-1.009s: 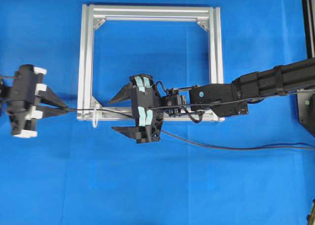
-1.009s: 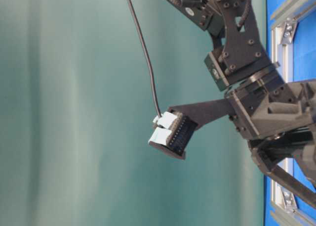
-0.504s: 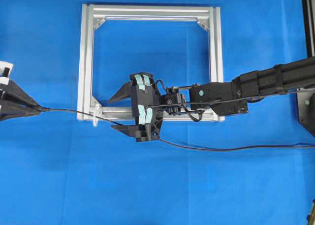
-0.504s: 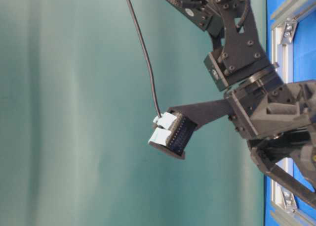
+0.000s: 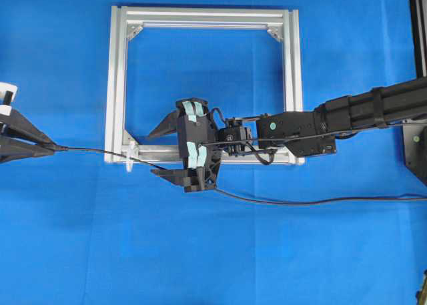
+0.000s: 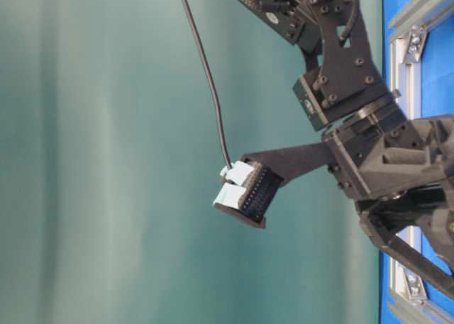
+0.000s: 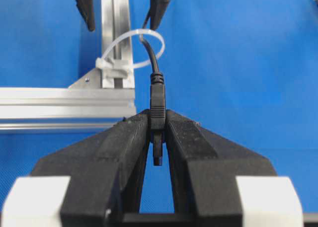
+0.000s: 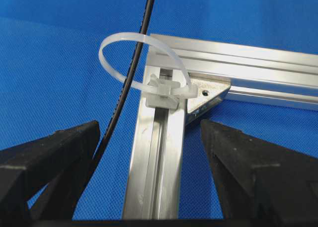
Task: Insert the wire through the string loop located on the left side.
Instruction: 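Pull the cable leftward through the loop with the left gripper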
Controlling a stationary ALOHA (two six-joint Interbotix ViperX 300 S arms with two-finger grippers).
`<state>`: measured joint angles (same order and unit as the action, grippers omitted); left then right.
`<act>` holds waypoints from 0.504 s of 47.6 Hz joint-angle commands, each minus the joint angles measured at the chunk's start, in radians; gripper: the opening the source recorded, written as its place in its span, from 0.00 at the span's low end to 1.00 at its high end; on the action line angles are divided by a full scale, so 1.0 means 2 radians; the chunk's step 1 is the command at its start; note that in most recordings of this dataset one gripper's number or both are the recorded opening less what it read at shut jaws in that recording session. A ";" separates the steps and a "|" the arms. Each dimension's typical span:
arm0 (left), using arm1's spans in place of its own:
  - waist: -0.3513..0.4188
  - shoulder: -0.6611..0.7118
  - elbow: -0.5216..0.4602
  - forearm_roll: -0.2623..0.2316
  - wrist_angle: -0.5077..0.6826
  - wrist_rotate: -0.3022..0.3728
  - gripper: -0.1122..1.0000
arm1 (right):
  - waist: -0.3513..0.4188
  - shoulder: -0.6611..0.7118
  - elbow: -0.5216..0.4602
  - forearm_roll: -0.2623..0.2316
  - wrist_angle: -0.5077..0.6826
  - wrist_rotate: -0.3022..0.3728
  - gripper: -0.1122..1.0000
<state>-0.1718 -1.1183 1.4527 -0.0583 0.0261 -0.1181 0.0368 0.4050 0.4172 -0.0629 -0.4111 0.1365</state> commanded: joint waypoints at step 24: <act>0.014 0.005 -0.005 -0.002 0.005 -0.018 0.82 | -0.001 -0.026 -0.006 0.001 -0.004 0.001 0.96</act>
<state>-0.1473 -1.1183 1.4527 -0.0598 0.0399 -0.1549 0.0353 0.4050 0.4188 -0.0629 -0.4111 0.1365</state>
